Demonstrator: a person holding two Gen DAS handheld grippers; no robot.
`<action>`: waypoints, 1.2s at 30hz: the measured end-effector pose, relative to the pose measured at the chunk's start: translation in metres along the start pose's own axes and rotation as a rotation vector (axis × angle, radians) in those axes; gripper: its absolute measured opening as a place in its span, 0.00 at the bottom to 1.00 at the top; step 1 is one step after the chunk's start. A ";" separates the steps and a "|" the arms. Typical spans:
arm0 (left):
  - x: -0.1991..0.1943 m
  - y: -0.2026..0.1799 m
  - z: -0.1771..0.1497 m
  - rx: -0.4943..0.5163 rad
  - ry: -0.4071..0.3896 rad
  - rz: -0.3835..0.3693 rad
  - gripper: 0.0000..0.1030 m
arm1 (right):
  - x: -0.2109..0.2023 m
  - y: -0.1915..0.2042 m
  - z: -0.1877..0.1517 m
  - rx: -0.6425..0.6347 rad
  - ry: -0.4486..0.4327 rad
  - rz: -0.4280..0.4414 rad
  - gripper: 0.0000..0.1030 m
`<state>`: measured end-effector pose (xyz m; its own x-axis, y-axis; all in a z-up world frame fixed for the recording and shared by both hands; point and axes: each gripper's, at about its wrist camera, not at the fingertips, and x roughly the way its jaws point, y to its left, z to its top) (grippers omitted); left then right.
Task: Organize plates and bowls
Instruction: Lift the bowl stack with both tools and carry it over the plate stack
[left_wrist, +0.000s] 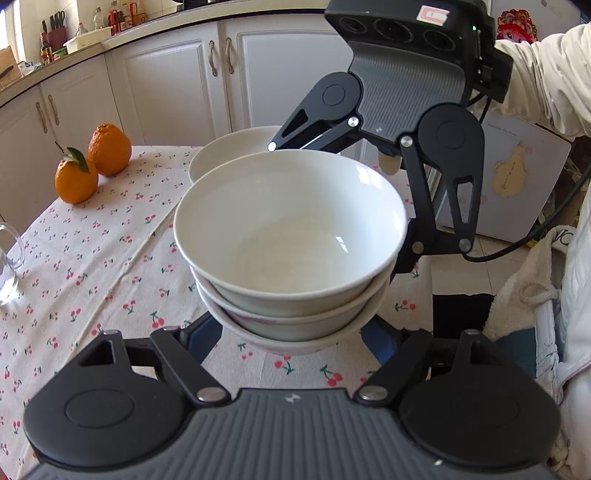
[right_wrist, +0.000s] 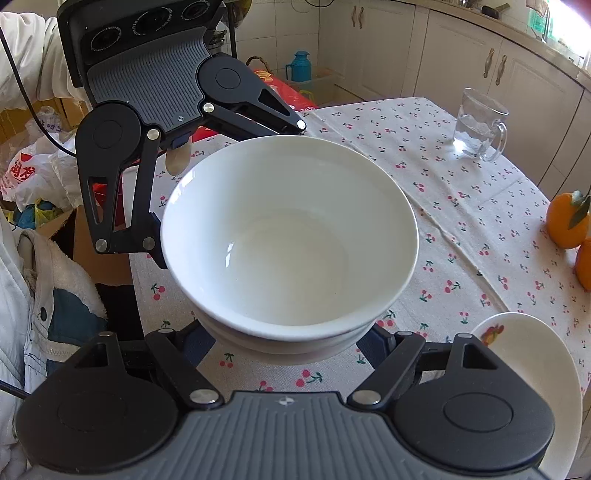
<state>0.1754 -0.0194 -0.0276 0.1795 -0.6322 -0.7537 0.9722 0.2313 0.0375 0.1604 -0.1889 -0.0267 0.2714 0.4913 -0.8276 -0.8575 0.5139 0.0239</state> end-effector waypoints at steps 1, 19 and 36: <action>0.002 0.000 0.005 0.007 -0.003 0.002 0.79 | -0.004 -0.002 -0.001 0.001 -0.002 -0.007 0.82; 0.079 0.031 0.103 0.131 -0.081 -0.044 0.79 | -0.068 -0.086 -0.051 0.095 0.010 -0.196 0.82; 0.118 0.042 0.114 0.108 -0.060 -0.096 0.79 | -0.063 -0.119 -0.082 0.197 0.046 -0.212 0.82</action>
<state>0.2549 -0.1688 -0.0396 0.0906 -0.6916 -0.7166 0.9952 0.0892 0.0397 0.2097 -0.3385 -0.0230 0.4116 0.3278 -0.8504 -0.6807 0.7310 -0.0478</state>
